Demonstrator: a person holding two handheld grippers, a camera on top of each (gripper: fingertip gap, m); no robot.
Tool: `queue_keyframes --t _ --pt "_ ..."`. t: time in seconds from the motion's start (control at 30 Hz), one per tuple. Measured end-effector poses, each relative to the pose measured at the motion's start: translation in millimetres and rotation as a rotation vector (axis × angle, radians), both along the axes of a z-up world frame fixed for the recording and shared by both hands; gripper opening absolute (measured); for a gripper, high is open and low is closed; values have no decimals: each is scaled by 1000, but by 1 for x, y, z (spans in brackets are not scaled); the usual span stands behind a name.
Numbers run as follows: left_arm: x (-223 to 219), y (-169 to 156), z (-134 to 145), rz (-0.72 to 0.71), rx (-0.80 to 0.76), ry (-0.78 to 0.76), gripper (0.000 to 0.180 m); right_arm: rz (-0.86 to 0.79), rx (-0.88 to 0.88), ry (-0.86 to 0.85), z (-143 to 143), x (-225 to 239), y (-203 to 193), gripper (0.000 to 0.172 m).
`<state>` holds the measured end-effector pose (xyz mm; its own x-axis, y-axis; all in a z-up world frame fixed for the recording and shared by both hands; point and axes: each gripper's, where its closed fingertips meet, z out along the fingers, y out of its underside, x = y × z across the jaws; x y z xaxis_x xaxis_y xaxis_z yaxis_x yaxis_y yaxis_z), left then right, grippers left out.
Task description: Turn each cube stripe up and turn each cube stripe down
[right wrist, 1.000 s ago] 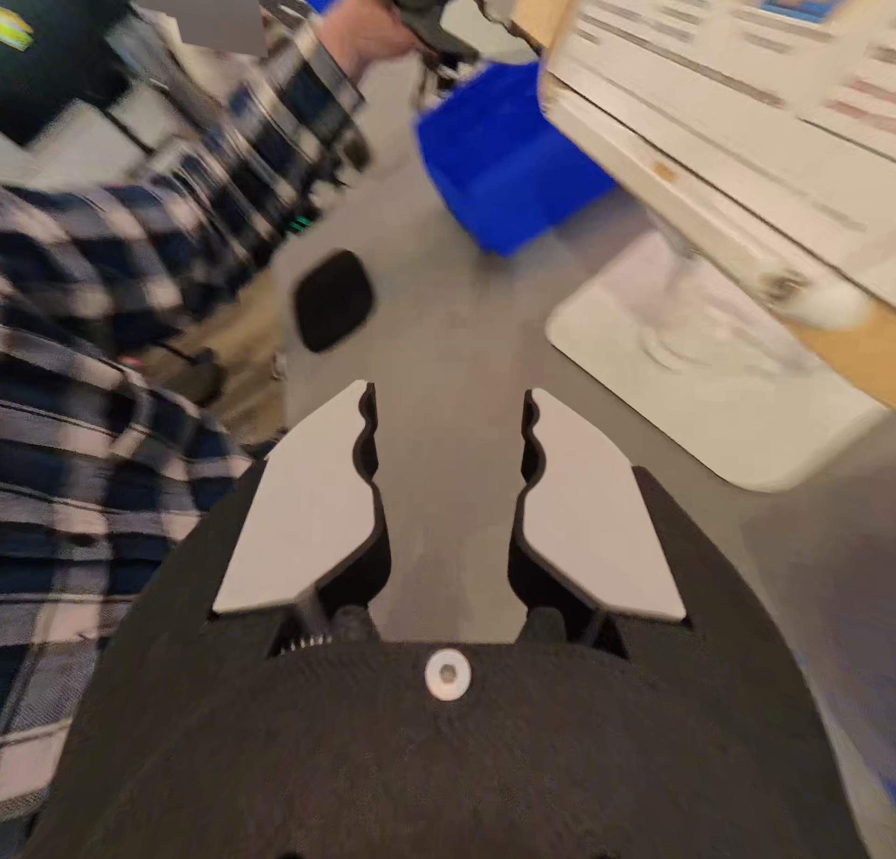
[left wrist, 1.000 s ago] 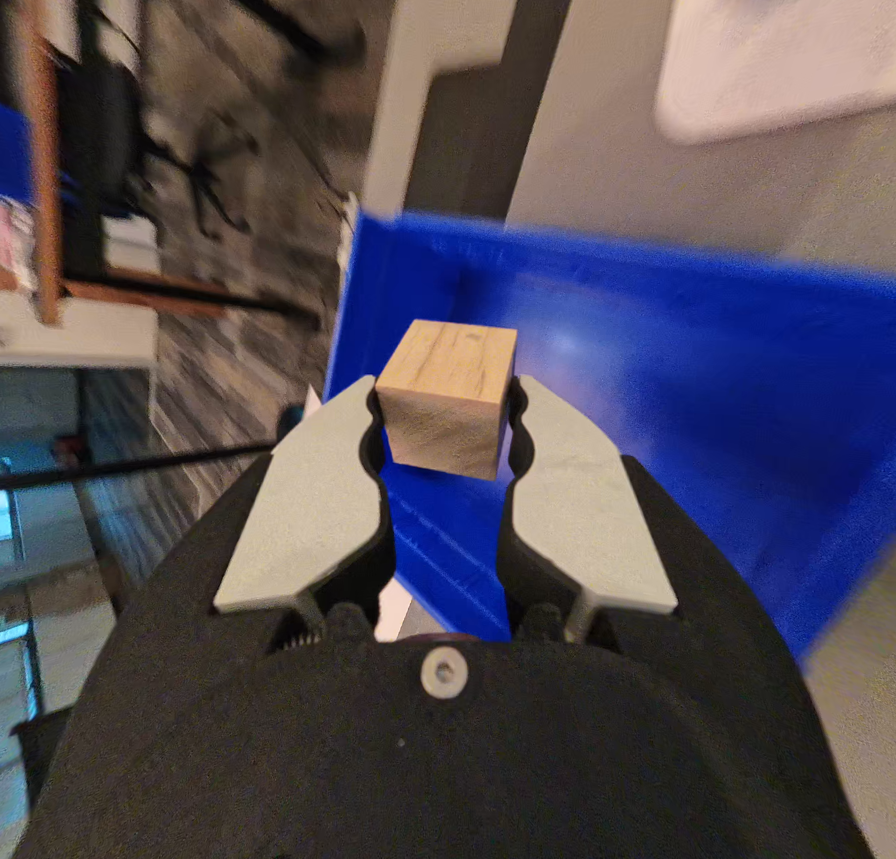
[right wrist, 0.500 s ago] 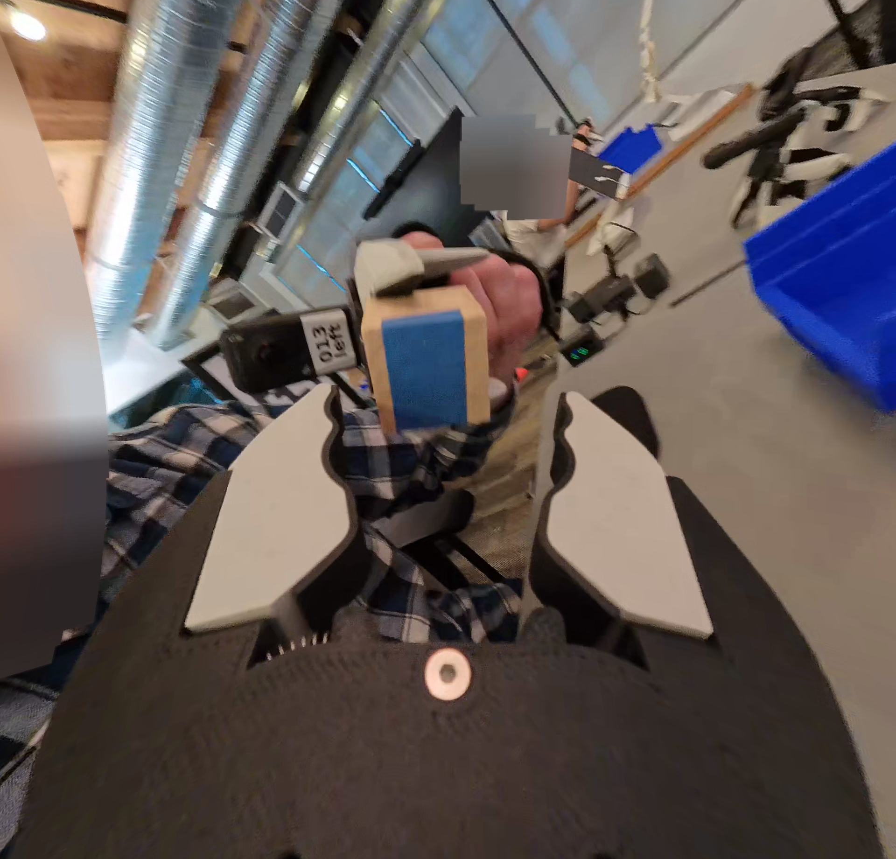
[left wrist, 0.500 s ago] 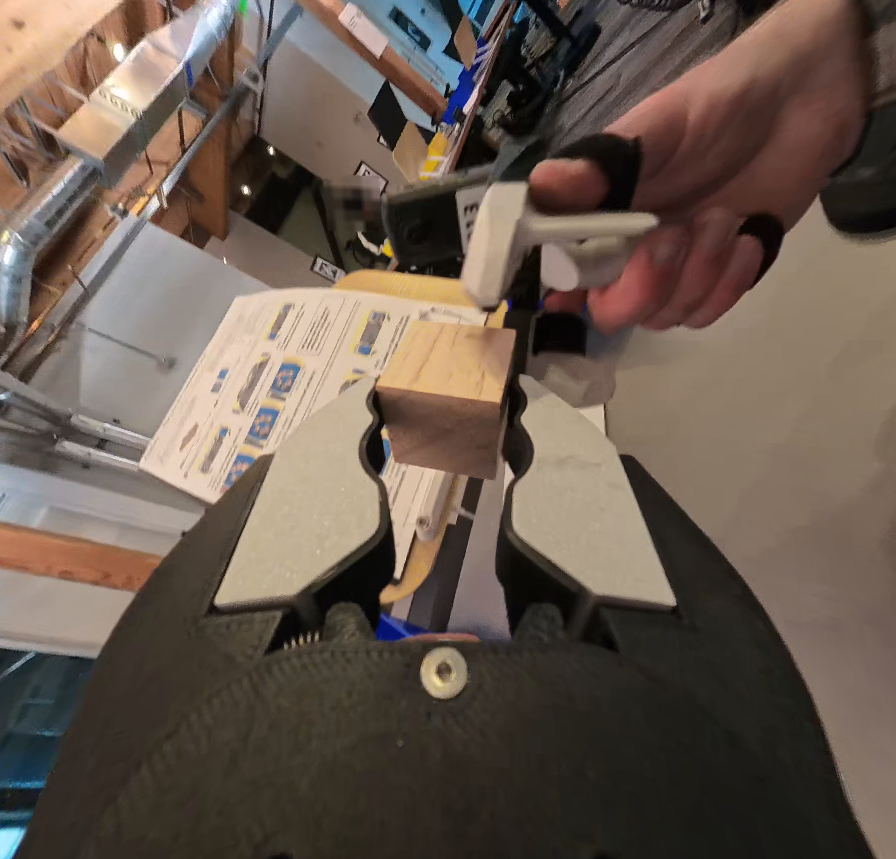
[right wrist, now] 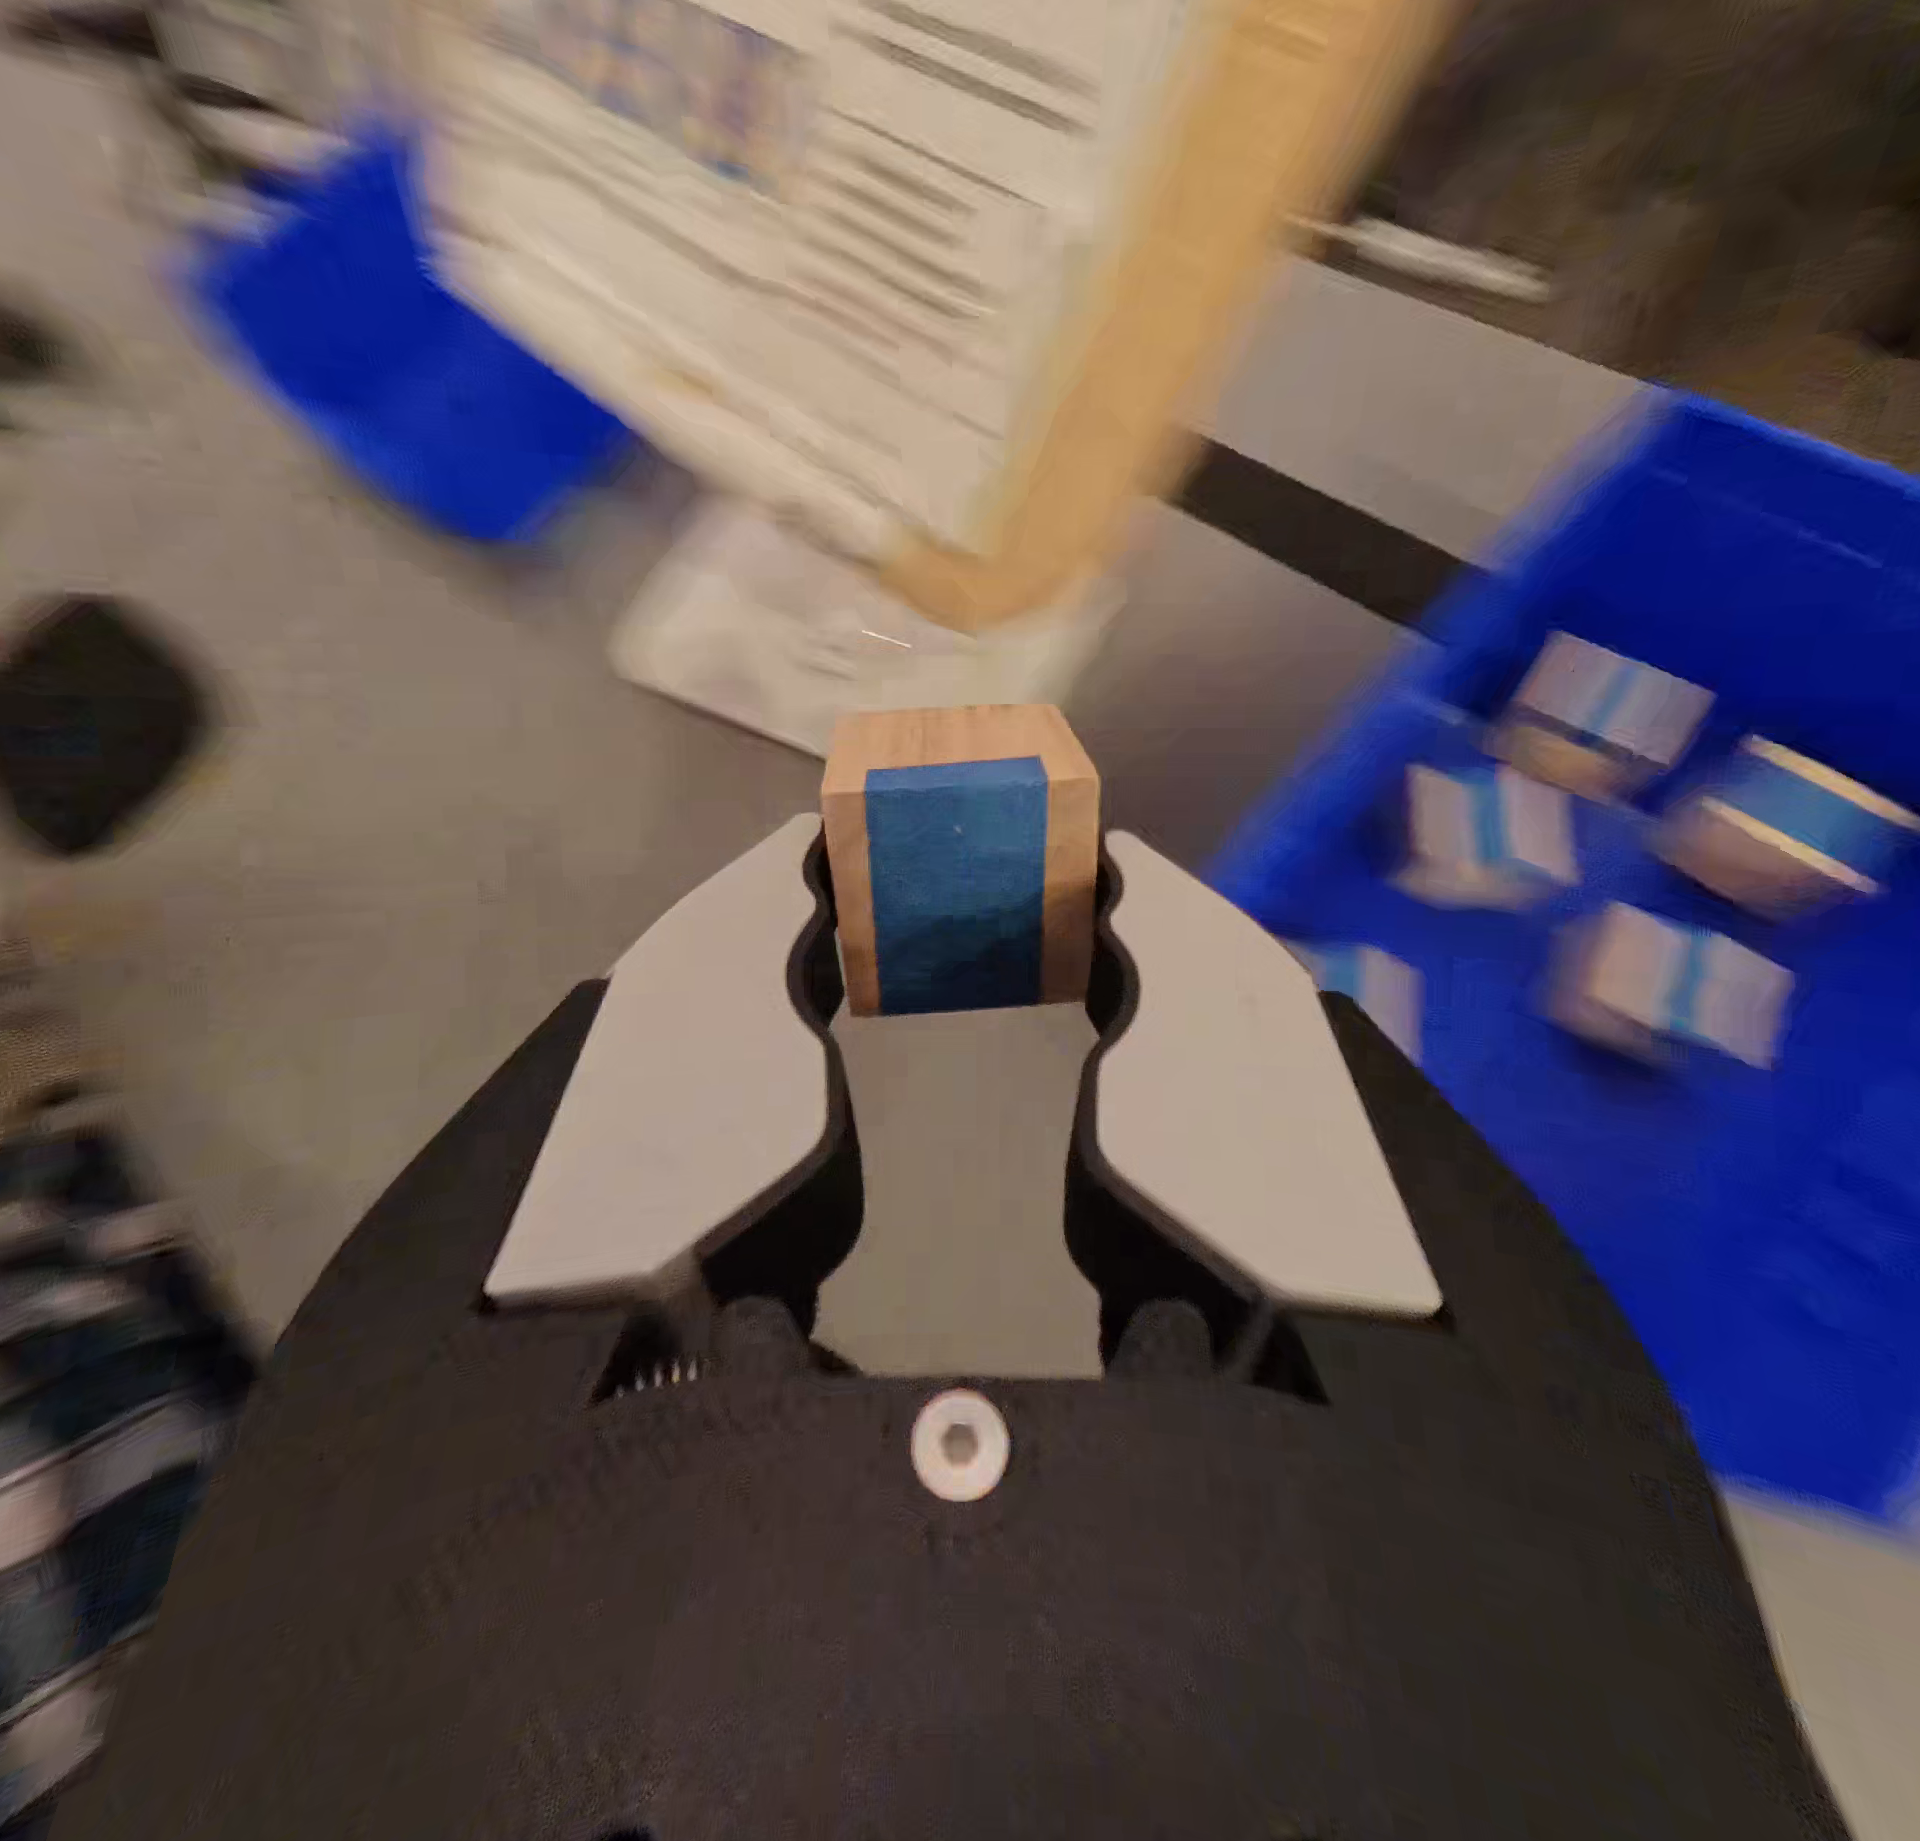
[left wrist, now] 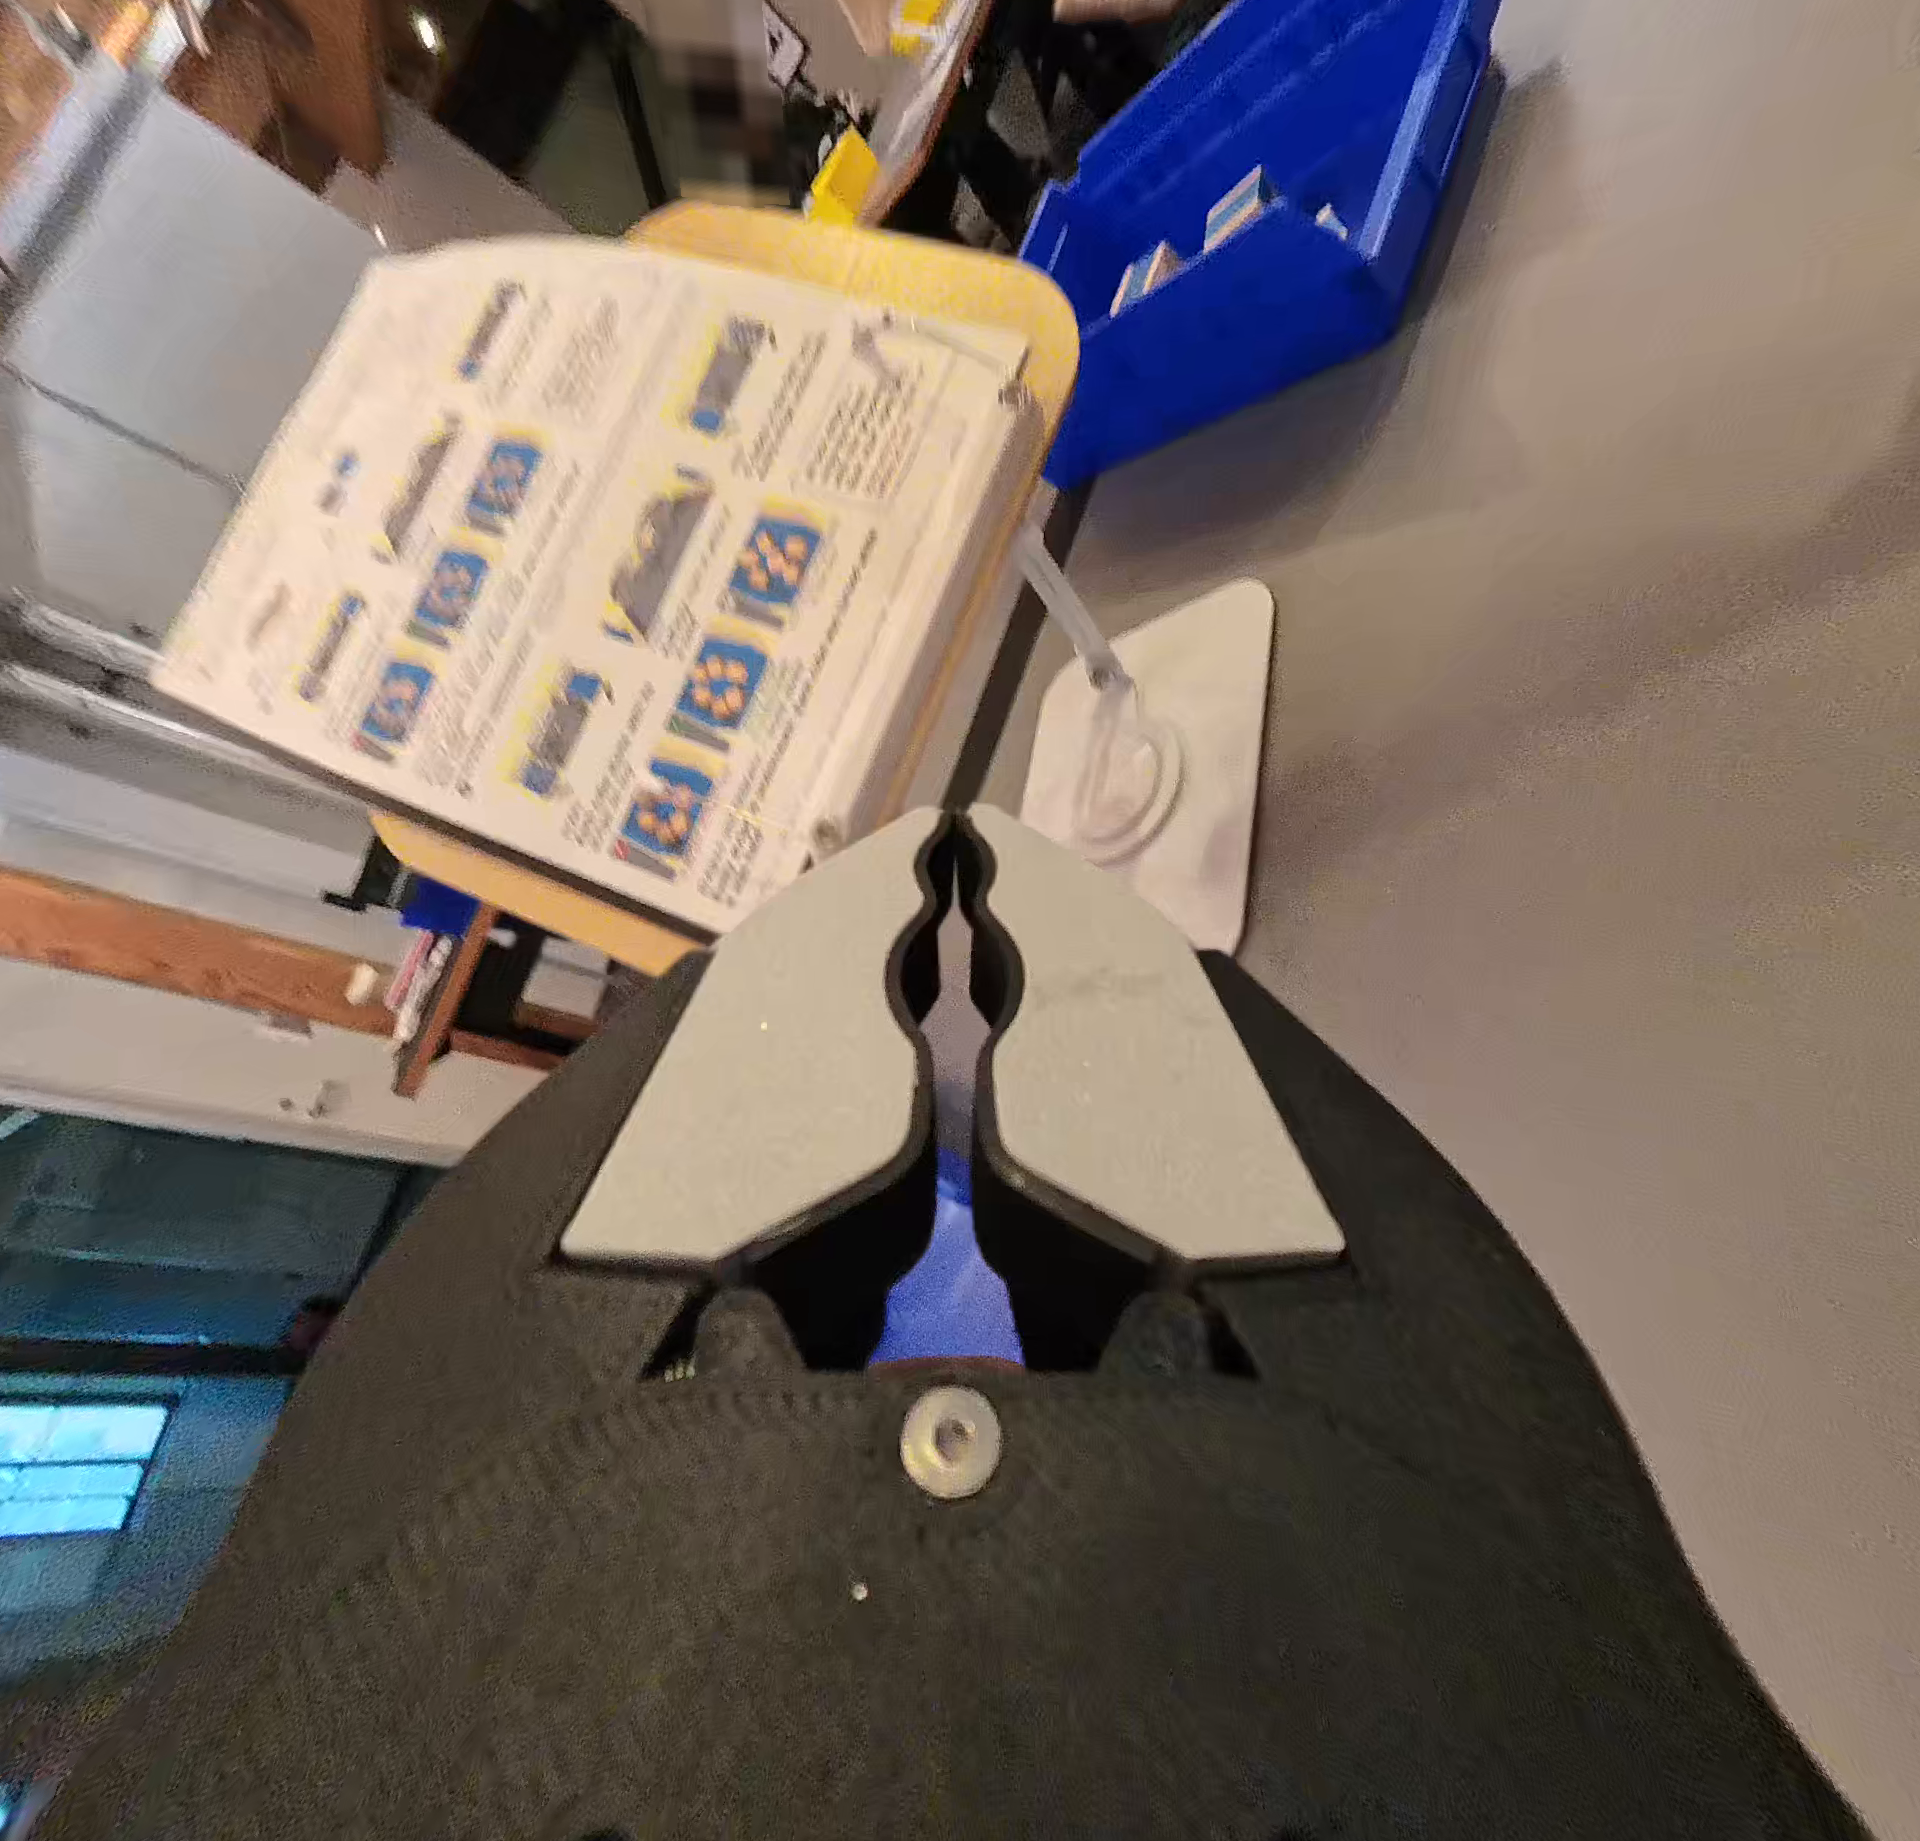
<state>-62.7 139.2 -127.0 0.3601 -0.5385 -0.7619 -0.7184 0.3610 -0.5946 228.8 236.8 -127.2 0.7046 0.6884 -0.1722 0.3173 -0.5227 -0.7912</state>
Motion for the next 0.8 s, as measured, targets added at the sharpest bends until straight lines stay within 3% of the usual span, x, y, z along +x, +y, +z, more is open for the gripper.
queue_keyframes --t 0.1,0.2,0.33,0.43,0.47,0.5,0.57,0.67,0.8 --pt "-17 5 -16 56 -43 -2 0 -257 -83 -247 -37 96 39 45" --pt "-26 8 -30 94 -81 14 0 -345 -253 -319 -87 141 54 45" --pt "-31 9 -40 122 -94 57 0 -403 -402 -410 -149 169 70 46" --pt "-35 7 -45 137 -114 68 0 -427 -451 -480 -177 180 78 46" --pt "-36 7 -47 141 -129 59 0 -416 -493 -508 -186 182 77 49" --pt "-37 7 -49 149 -144 55 0 -418 -508 -534 -190 184 78 67" --pt "-43 7 -52 174 -151 58 0 -426 -474 -528 -179 184 80 70" --pt "-53 4 -48 205 -160 10 0 -443 -317 -441 -127 178 79 63" --pt "-66 2 -46 248 -194 -106 0 -356 -87 -329 -56 146 51 29"
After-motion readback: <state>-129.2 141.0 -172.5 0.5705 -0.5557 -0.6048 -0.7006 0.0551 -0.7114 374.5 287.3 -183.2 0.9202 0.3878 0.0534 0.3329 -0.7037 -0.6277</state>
